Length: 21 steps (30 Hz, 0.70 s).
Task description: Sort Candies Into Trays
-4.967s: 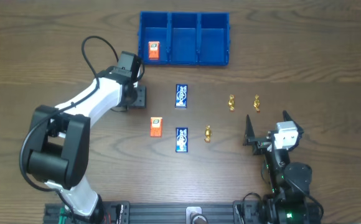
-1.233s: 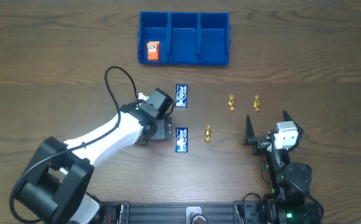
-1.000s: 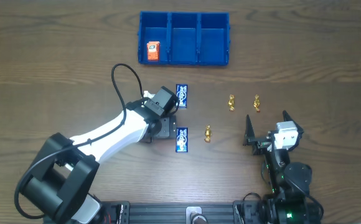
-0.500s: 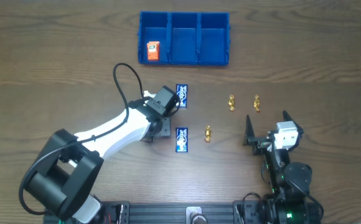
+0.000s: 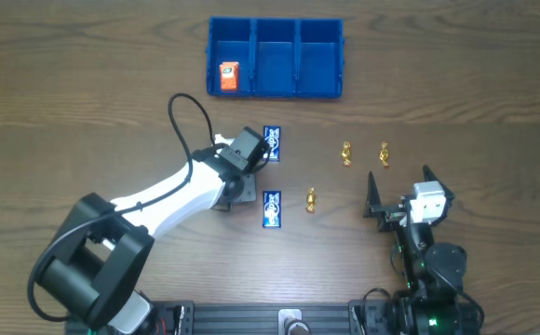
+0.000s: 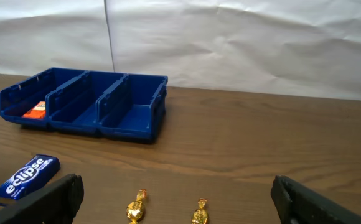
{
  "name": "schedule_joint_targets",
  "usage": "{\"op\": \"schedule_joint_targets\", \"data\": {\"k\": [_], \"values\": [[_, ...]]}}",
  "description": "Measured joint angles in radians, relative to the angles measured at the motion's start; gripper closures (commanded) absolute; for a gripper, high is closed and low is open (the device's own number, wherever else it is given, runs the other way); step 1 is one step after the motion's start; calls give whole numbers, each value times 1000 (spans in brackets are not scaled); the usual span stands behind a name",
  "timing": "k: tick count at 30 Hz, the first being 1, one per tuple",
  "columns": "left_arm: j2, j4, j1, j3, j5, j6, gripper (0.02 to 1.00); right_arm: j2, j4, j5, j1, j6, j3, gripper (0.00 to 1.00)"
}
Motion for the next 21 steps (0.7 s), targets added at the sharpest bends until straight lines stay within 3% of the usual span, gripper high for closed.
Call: {"op": "schedule_joint_targets", "data": {"k": [5,12,21], "values": [[-61,-64,33,118,-50,25,693,0,0,0,0,0,0,3],[-61,-211,144,595,-146,144,684,0,0,0,0,0,0,3],[314,-455,298,1187,-92,270,689,0,0,0,0,0,0,3]]}}
